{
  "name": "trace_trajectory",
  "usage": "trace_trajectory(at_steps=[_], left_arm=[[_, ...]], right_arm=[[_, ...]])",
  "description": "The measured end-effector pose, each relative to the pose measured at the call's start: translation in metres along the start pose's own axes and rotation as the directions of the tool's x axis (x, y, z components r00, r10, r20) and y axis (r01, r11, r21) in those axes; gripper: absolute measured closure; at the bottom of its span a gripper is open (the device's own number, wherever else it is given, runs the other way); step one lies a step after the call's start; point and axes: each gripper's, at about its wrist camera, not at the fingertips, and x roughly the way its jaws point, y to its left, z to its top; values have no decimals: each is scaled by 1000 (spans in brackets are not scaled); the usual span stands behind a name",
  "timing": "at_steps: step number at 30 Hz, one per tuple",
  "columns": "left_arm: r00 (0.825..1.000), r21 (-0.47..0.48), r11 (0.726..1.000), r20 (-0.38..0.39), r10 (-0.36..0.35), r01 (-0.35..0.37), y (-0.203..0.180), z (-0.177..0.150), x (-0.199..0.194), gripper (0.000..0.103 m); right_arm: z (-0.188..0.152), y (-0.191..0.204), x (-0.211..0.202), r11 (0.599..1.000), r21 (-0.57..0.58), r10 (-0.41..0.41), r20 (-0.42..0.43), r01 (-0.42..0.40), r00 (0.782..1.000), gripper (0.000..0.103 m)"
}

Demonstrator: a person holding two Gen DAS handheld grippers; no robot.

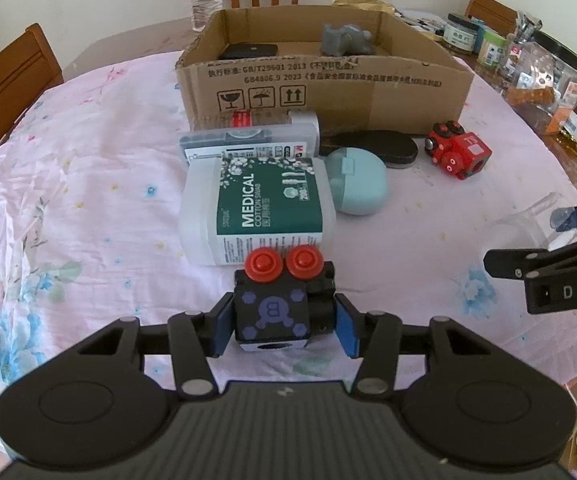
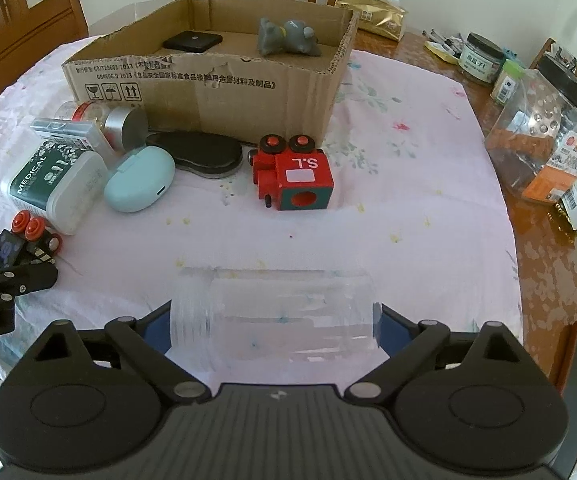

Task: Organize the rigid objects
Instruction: 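Grasp the black-and-red toy cube with the left gripper while the right gripper holds the jar, then carry the clear jar and toy cube over the box and release them inside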

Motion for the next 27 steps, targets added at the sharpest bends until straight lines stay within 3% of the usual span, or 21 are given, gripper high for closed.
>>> trace_trajectory(at_steps=[12,21,27], left_arm=[[999,0,1000,-21,-30,30,6,3,-1,53],[996,95,992,-51,-74,79,17,17,-25,53],[995,170,980,-12,-101,102,29,43,-54,53]], right_arm=[[4,4,1,999,-36,-30,-29,29,999,8],[16,-5,-14,999,-37,10,-34,-12,999,8],[35,-8,-37,999,-30,43,-4,-43,999,8]])
